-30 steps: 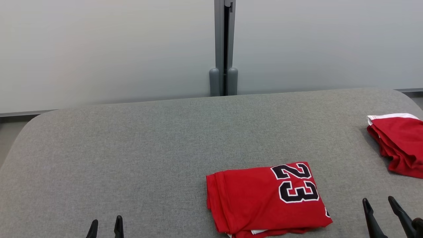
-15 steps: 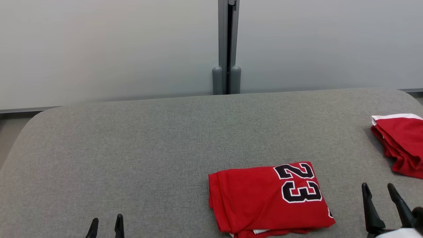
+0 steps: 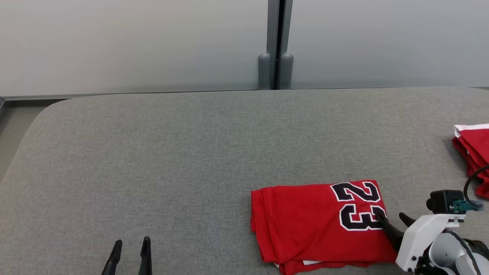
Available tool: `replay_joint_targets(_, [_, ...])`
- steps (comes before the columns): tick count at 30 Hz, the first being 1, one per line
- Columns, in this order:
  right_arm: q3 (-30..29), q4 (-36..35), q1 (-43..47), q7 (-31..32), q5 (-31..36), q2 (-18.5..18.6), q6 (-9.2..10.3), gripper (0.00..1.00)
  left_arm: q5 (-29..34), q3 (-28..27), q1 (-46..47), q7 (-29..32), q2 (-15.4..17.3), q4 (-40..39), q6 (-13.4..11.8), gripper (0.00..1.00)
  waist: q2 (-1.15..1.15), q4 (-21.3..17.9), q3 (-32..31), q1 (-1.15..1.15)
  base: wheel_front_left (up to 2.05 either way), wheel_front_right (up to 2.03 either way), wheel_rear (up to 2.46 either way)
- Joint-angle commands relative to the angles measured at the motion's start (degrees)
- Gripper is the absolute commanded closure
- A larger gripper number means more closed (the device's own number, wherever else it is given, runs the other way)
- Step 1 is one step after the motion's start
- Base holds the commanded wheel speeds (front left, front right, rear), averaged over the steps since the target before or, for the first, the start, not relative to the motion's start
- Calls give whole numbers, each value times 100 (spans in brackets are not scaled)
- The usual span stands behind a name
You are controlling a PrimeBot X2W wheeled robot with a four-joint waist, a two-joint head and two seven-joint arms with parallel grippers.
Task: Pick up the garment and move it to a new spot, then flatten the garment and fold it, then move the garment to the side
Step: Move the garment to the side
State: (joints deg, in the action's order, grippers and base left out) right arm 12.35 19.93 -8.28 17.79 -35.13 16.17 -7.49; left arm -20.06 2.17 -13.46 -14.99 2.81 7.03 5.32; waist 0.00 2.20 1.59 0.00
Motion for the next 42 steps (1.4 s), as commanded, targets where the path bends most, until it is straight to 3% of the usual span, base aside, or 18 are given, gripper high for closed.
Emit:
replay_joint_targets(1, [-24,146,-116,115,39,-7,0,0,34,-5,106,-25,20,13,25,0,0,89,99,0,0,0,0])
replay_joint_targets(5, [-78,497,-343,288,60,-109,0,0,23,4,202,-25,19,9,28,0,0,166,234,0,0,0,0])
replay_joint_targets(9, [8,705,-563,408,-367,-331,-1,0,-2,2,289,-25,20,1,34,0,0,154,366,0,0,0,0])
replay_joint_targets(10, [16,730,-627,406,-485,-328,-1,56,-12,4,316,-25,20,2,35,0,0,135,404,0,0,0,0])
replay_joint_targets(11, [19,770,-710,361,-558,-270,0,100,-21,15,356,-25,19,-9,32,0,0,106,450,0,0,0,0])
replay_joint_targets(15, [89,587,-1091,379,-972,25,0,100,-89,26,474,-24,20,-107,-8,0,0,-109,675,0,0,0,0])
replay_joint_targets(25, [-457,-206,-2463,1086,-1076,1725,-1,100,110,160,1146,-24,22,-214,83,0,0,-680,1632,0,0,0,0])
replay_joint_targets(29, [-697,-217,-2917,1484,-923,2102,0,100,210,231,1392,-25,22,-166,120,0,0,-765,1874,0,0,0,0])
replay_joint_targets(38, [-1257,40,-3495,2251,-426,2542,0,97,314,216,1547,-25,21,-177,178,0,0,-766,2064,0,0,0,0])
replay_joint_targets(39, [-1294,92,-3509,2256,-287,2554,1,62,329,208,1529,-25,20,-159,173,0,0,-767,2061,0,0,0,0])
replay_joint_targets(40, [-1336,187,-3542,2192,-145,2580,1,53,339,208,1518,-25,21,-142,179,0,0,-764,2057,0,0,0,0])
replay_joint_targets(41, [-1405,318,-3574,2127,-34,2556,1,0,342,208,1512,-25,20,-125,185,0,0,-760,2042,0,0,0,0])
replay_joint_targets(42, [-1462,407,-3561,2064,118,2507,0,0,335,215,1499,-25,19,-107,188,0,0,-756,2007,0,0,0,0])
